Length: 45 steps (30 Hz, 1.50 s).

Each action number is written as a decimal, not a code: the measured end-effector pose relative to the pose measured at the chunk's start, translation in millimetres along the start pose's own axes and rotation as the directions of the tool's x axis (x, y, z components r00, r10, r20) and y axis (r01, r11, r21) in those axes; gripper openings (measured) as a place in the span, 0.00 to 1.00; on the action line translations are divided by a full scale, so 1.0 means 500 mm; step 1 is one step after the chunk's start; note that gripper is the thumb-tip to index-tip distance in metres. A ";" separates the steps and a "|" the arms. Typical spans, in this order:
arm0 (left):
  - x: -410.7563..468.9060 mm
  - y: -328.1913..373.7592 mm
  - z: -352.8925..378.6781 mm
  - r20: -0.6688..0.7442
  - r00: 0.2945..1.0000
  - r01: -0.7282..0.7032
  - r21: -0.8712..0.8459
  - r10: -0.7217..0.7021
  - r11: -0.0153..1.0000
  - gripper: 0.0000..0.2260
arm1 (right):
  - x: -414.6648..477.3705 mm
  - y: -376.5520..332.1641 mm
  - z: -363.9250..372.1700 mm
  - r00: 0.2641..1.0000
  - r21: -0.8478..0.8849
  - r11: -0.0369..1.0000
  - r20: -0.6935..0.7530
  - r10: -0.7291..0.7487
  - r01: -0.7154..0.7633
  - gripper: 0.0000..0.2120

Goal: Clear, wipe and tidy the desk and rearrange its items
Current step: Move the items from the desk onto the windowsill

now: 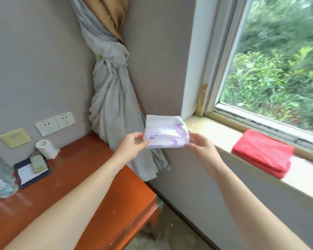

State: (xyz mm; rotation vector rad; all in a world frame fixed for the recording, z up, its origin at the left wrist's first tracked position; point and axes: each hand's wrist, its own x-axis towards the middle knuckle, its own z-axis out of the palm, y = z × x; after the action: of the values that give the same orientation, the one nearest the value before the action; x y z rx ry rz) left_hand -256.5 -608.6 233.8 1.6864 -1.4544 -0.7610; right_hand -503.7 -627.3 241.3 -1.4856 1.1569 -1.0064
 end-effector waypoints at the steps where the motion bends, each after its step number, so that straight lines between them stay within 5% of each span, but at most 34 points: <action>1: 0.011 0.027 0.030 0.015 0.999 -0.034 -0.002 0.034 0.999 0.14 | -0.006 0.000 -0.036 0.999 -0.003 1.000 -0.034 -0.006 0.006 0.12; 14: 0.222 0.178 0.311 0.063 0.996 -0.071 0.035 0.069 0.997 0.10 | 0.125 0.072 -0.320 0.983 -0.232 0.962 -0.147 0.112 -0.145 0.18; 19: 0.264 0.161 0.359 0.070 0.997 -0.019 0.090 0.013 0.996 0.15 | 0.182 0.091 -0.343 0.981 -0.279 0.941 -0.058 0.184 -0.193 0.11; 34: 0.292 0.129 0.418 0.257 0.955 0.137 0.054 -0.146 0.989 0.34 | 0.248 0.149 -0.353 0.962 -0.376 0.890 -0.023 0.271 -0.259 0.16; 45: 0.245 0.216 0.462 0.169 0.983 -0.106 0.222 0.069 0.969 0.28 | 0.152 0.146 -0.418 0.935 -0.383 0.866 -0.271 0.228 -0.323 0.24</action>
State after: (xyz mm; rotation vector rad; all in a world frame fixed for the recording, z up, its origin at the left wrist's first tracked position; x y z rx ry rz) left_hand -484.9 -773.6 208.8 1.7499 -1.7757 -0.7151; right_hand -701.7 -748.5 213.6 -1.4994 1.7833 -0.7583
